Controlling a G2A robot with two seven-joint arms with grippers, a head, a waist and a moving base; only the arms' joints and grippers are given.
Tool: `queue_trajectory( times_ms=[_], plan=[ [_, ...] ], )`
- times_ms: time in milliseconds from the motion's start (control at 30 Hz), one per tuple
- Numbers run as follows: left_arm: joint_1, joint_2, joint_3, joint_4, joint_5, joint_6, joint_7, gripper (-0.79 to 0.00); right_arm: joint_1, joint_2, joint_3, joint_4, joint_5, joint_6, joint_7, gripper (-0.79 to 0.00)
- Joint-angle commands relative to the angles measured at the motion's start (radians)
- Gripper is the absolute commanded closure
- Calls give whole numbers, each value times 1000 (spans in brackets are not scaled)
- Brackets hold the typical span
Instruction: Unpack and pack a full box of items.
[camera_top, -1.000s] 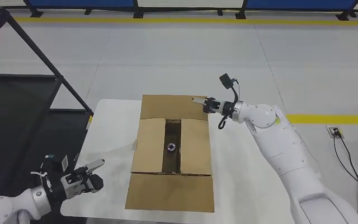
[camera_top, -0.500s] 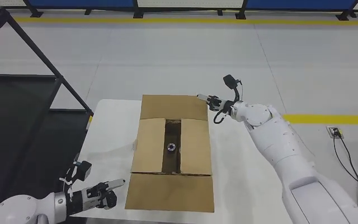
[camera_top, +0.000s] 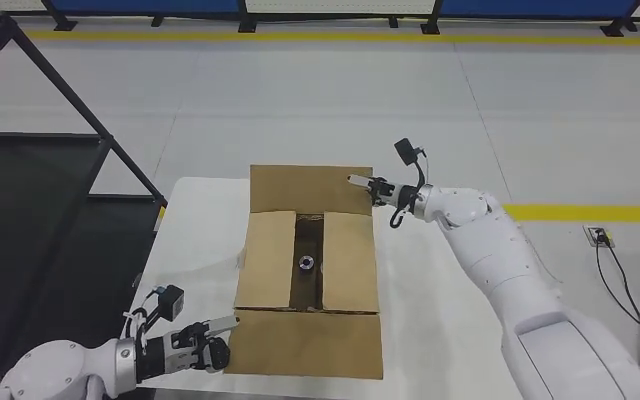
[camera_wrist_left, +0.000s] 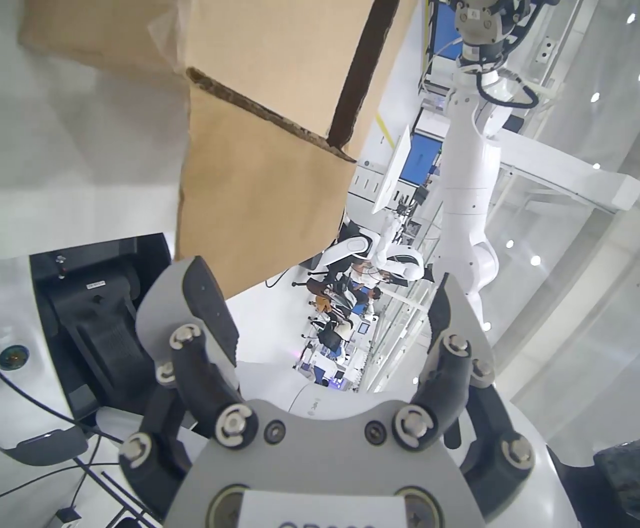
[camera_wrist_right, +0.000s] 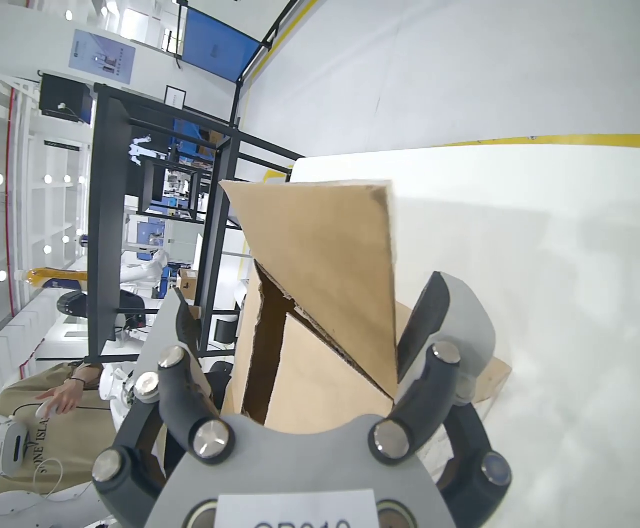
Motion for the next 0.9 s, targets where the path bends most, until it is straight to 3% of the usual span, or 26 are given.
queue_trajectory(
  times_ms=[0, 200, 367, 733, 867],
  plan=[
    [-1, 1, 3, 1, -25, 1, 18, -785, 0, 4, 12, 1, 23, -18, 26, -785],
    [4, 17, -17, 3, 15, -14, 25, -785, -1, 14, 32, -1, 54, -42, 72, -785],
    [19, 35, -10, 18, 149, -30, 27, -785, -4, 18, 38, -8, 58, -47, 82, -785],
    [-27, 43, 132, 65, 143, -21, 63, -785, -4, 23, 45, -21, 57, -60, 87, -785],
    [-40, 43, 145, 76, 105, -15, 102, -785, -1, 26, 44, -24, 46, -66, 85, -785]
  ],
)
